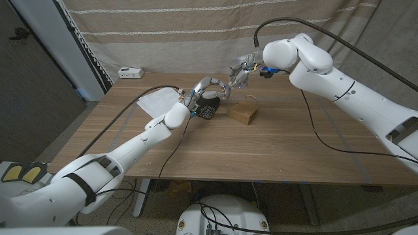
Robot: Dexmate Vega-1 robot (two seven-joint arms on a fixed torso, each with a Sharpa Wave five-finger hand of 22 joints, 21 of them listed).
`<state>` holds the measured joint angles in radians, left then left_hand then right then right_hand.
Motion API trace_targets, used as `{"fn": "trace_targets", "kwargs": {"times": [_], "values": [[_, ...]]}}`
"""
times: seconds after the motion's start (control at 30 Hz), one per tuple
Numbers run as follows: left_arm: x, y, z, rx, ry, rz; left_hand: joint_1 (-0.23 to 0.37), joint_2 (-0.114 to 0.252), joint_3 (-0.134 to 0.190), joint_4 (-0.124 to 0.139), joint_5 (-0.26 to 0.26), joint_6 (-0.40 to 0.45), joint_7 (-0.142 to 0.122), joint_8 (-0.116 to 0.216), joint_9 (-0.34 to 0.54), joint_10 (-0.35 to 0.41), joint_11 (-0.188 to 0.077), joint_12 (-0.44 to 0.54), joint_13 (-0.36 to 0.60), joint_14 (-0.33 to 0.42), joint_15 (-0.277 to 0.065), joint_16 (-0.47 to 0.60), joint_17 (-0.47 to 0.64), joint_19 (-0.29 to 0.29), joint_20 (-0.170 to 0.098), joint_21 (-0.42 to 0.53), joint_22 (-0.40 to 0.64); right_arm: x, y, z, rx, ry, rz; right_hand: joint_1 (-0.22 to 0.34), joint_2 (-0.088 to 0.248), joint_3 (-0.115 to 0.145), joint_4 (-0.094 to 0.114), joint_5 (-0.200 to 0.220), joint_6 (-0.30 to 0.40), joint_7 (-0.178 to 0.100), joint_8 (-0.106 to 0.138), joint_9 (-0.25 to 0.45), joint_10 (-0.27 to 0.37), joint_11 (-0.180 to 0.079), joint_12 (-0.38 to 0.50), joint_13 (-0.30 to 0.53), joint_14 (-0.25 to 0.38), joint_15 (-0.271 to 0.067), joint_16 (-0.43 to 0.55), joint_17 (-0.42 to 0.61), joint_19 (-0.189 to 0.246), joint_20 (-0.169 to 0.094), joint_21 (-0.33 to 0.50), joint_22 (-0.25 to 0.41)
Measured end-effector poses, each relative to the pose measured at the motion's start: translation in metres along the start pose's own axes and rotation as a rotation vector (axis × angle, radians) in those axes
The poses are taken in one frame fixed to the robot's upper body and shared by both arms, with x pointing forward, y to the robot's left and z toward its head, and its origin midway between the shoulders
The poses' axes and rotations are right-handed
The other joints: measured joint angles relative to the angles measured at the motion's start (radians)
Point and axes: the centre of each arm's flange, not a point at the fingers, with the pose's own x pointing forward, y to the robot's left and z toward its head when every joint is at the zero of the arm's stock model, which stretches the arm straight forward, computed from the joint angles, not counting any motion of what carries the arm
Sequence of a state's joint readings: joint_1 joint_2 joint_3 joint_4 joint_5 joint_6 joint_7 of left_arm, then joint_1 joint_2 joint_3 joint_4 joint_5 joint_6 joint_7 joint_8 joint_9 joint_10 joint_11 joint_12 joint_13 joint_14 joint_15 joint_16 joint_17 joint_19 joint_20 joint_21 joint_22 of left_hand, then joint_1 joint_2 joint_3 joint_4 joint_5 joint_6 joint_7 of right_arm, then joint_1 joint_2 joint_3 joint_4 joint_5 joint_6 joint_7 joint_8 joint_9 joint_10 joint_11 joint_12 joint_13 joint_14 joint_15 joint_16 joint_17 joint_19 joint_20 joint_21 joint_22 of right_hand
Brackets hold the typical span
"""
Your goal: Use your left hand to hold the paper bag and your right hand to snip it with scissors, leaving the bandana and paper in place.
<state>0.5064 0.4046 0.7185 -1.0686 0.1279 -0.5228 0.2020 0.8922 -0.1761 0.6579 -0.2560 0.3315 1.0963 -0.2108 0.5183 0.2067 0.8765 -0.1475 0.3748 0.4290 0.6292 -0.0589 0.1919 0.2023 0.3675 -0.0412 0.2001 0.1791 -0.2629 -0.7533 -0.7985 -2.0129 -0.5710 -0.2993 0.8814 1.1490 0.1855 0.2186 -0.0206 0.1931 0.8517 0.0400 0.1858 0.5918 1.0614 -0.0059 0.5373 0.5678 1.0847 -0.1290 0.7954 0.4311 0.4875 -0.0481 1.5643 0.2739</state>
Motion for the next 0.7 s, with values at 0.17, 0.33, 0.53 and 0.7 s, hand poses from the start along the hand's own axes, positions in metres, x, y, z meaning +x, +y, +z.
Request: {"fn": "trace_targets", "kwargs": {"times": [0.17,0.33,0.53,0.7], "values": [[0.0001,-0.001,0.0007,0.009,-0.004,0.0,-0.012,-0.015,-0.016,0.016,0.011,-0.022,0.0,0.026,0.0,0.0,0.0,0.0,0.007,-0.008,0.0,0.0,0.0,0.0,0.0,0.0,0.0,0.0002,-0.0005,0.0,0.002,-0.002,0.0,0.0,0.0,0.0,0.0,0.0,0.0,0.0,0.001,0.001,0.002,-0.002,0.0,-0.001,0.0,0.0,0.0,0.0,0.0,0.0,0.0,0.0],[0.0,-0.0025,0.0017,0.021,-0.009,0.002,-0.016,-0.019,-0.034,0.034,0.024,-0.029,-0.003,0.027,0.0,0.0,0.0,0.0,0.012,-0.008,0.0,0.0,0.0,0.0,0.0,0.0,0.0,0.0002,-0.0013,0.0003,0.002,-0.004,0.0,0.0,0.0,0.0,0.0,0.0,0.004,0.004,0.002,0.001,0.007,0.004,0.0,0.0,0.0,0.0,0.0,0.0,0.0,0.0,0.0,0.0],[0.0,-0.0038,0.0027,0.029,-0.014,0.007,-0.014,-0.023,-0.043,0.043,0.031,-0.029,-0.003,0.028,0.0,0.0,0.0,0.0,0.015,-0.007,0.0,0.001,0.004,0.007,0.0,0.0,0.0,-0.0001,-0.0016,0.0005,0.007,-0.004,-0.001,0.0,0.0,0.0,0.0,0.0,0.006,0.006,0.003,0.001,0.007,0.004,0.0,0.0,0.0,0.0,0.0,0.0,0.0,0.0,0.0,0.0],[0.0,-0.0053,0.0045,0.045,-0.022,0.014,-0.013,-0.027,-0.055,0.056,0.04,-0.033,0.0,0.028,0.0,0.002,0.002,0.0,0.016,0.0,0.0,0.001,0.005,0.013,-0.005,0.0,0.0,-0.0018,-0.0026,0.003,0.005,-0.01,-0.005,0.0,0.0,0.0,0.0,-0.001,0.009,0.009,0.003,0.001,0.007,0.004,0.0,0.0,0.0,0.0,0.0,0.0,0.004,0.004,0.0,0.0]]}}
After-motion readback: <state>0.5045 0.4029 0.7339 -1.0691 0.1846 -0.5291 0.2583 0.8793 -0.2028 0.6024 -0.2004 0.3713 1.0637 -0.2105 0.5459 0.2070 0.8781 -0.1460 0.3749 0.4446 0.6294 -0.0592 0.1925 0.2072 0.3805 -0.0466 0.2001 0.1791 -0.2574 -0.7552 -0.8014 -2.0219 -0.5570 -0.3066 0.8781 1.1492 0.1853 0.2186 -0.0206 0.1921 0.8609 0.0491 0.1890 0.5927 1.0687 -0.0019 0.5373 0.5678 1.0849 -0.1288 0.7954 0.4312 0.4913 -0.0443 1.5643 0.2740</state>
